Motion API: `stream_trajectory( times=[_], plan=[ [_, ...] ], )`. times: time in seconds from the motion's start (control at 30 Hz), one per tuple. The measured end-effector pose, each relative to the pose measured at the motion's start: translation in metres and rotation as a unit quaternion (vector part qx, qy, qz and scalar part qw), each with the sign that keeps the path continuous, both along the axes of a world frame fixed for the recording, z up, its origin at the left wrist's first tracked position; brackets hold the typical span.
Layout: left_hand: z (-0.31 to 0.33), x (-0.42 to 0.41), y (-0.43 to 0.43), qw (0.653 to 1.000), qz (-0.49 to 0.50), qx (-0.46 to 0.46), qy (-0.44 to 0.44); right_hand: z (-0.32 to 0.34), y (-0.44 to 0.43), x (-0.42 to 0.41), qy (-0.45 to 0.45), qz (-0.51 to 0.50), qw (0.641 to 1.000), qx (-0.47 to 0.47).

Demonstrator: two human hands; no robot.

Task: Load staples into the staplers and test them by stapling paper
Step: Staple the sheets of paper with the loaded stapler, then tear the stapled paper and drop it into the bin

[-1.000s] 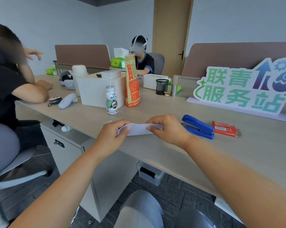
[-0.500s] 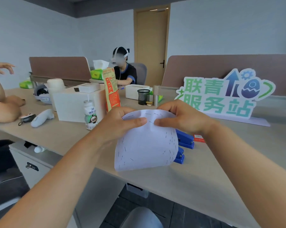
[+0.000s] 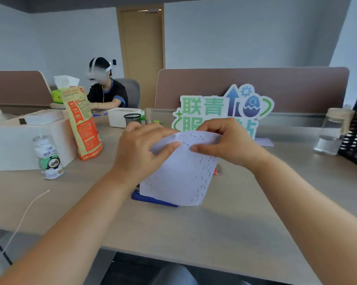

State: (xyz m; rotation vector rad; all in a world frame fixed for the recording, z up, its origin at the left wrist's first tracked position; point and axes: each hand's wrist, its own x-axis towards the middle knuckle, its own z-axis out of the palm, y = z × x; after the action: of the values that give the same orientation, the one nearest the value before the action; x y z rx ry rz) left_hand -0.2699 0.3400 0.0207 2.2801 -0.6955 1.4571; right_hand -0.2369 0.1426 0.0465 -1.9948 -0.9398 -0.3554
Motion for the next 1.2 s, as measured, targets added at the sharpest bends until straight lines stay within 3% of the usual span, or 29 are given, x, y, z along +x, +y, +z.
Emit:
stream_trajectory(
  times=[0.1, 0.3, 0.5, 0.77, 1.07, 1.2],
  plan=[
    [0.007, 0.008, -0.017, 0.997, -0.008, 0.04, -0.067, -0.004, -0.024, -0.004, -0.05, -0.036, 0.995, 0.073],
    [0.019, 0.018, -0.073, 0.987, -0.147, -0.058, 0.026, -0.002, -0.081, -0.009, -0.075, -0.112, 0.973, 0.187],
    [0.011, 0.046, -0.125, 0.972, -0.23, 0.024, -0.035, -0.004, -0.144, -0.019, -0.129, -0.152, 0.974, 0.104],
    [-0.01, 0.07, -0.206, 0.937, -0.306, 0.106, -0.127, -0.023, -0.228, -0.054, -0.226, -0.248, 0.942, 0.018],
    [-0.008, 0.05, -0.32, 0.875, -0.409, 0.125, -0.226, -0.031, -0.316, -0.118, -0.313, -0.387, 0.867, -0.03],
    [-0.009, 0.032, -0.369, 0.873, -0.438, 0.148, -0.154, -0.037, -0.356, -0.153, -0.382, -0.439, 0.806, -0.109]
  ],
)
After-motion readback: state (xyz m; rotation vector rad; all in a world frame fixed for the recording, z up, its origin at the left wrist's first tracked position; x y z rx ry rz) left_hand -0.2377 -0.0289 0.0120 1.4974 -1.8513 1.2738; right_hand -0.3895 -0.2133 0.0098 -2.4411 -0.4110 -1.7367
